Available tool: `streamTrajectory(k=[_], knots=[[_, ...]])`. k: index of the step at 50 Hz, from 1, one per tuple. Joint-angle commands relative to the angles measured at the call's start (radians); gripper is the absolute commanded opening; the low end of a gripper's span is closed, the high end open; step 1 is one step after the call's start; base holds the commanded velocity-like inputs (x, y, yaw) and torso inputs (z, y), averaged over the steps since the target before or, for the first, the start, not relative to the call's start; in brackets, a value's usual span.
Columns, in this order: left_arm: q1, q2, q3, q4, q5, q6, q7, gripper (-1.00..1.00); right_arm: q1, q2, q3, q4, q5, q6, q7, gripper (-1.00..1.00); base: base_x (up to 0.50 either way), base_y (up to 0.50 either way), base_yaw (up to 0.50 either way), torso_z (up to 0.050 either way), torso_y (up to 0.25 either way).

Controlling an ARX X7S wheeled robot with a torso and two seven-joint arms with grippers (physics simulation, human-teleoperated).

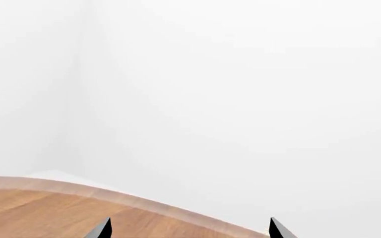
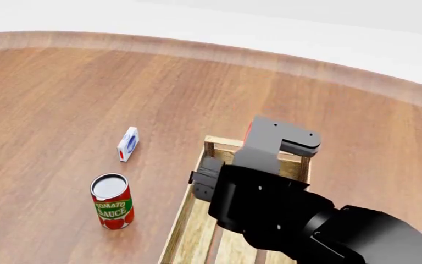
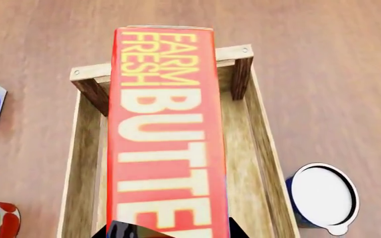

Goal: Pick up the butter and put it in the tray.

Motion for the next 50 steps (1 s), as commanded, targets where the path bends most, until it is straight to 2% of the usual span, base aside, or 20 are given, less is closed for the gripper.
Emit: streamTrajectory(k=[1,50], knots=[[-0.002,-0.007,0.0,0.003,-0.008,0.0,-0.008,1.0,-0.019,-0.031,0.002,0.068,-0.06,0.026,-0.024,-1.0,0.0,0.0,0.0,0.0,0.0],[-0.008,-0.026,0.006,0.003,-0.024,0.014,-0.024,1.0,-0.157,-0.136,-0.033,0.233,-0.105,0.069,-0.099,-1.0,0.0,0.0,0.0,0.0,0.001]])
